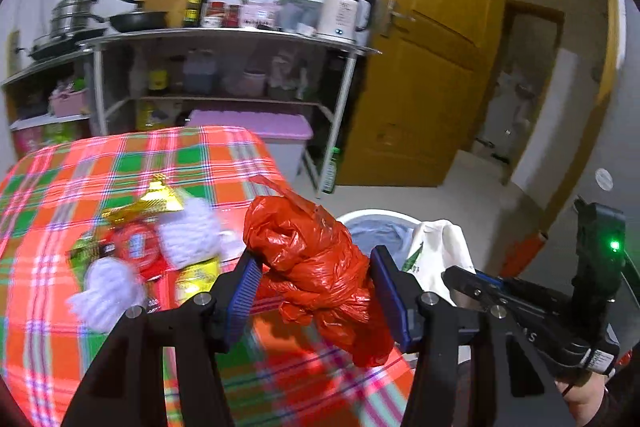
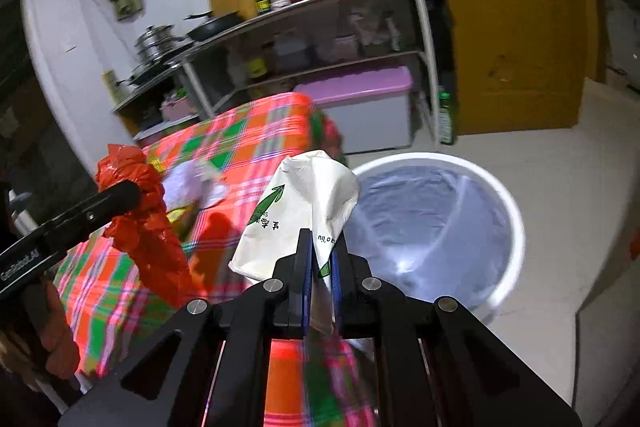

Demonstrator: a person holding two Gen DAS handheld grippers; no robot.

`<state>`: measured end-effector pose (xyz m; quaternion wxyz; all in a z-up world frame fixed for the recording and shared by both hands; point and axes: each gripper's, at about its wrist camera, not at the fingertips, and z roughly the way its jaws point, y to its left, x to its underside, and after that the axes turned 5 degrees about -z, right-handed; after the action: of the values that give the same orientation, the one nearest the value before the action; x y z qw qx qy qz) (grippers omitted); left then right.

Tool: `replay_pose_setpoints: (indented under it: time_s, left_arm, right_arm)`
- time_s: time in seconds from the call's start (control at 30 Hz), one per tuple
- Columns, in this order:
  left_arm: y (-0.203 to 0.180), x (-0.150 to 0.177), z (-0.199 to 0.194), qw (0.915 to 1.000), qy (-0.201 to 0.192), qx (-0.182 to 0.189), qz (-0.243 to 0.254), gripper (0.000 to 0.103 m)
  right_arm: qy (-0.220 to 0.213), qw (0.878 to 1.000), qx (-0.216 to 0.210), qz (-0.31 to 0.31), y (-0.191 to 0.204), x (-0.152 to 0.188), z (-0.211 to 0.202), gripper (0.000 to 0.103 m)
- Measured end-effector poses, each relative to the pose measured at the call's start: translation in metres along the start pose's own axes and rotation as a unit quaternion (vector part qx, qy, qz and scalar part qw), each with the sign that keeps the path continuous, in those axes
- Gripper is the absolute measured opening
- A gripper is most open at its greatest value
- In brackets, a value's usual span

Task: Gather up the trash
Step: 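Carry both bags to the trash bin and open both tools to drop them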

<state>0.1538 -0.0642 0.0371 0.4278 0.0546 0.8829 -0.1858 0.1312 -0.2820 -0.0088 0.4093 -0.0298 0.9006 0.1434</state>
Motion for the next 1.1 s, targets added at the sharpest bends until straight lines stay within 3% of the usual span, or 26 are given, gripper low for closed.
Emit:
replay_pose_setpoints:
  time_s: [0.37, 0.63, 0.9, 1.1]
  left_arm:
    - [-0.037, 0.000, 0.074, 0.9975, 0.048, 0.045, 0.026, 0.057]
    - [-0.040, 0.007, 0.118, 0.9939, 0.097, 0.049, 0.019, 0.057]
    - [-0.037, 0.008, 0.130, 0.9924, 0.112, 0.050, 0.005, 0.064]
    - [-0.034, 0.006, 0.120, 0.9939, 0.098, 0.051, -0.003, 0.064]
  right_arm:
    - [0.017, 0.998, 0.045, 0.044, -0.056, 0.002, 0.012, 0.009]
    - [0.042, 0.995, 0.063, 0.061, -0.079, 0.008, 0.031, 0.009]
    - [0.065, 0.993, 0.063, 0.072, -0.087, 0.014, 0.047, 0.014]
    - [0.060, 0.994, 0.063, 0.066, -0.084, 0.013, 0.042, 0.016]
